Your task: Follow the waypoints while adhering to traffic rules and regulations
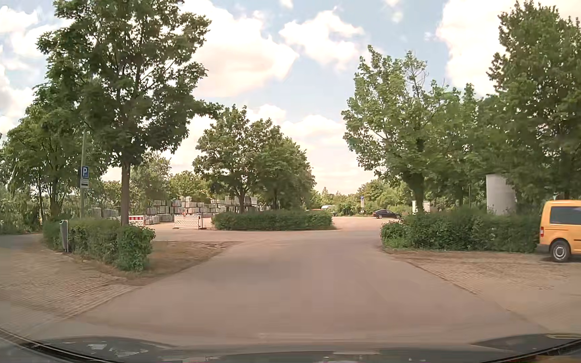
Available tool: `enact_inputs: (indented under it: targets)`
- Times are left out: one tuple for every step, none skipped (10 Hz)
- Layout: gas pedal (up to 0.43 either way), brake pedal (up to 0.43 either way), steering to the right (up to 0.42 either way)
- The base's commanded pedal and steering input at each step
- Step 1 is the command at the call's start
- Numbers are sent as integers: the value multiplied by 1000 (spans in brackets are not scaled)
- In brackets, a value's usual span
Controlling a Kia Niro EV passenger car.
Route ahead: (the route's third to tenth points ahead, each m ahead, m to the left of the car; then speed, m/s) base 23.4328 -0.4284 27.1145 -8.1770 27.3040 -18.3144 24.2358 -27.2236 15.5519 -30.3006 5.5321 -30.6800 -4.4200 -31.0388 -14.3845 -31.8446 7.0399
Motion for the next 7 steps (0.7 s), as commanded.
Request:
enact_inputs:
  targets:
    - [177,12,-6]
    - [169,12,-7]
    - [110,12,-8]
    - [59,6,-8]
    - [0,12,-8]
    - [0,12,-8]
    - [0,12,-8]
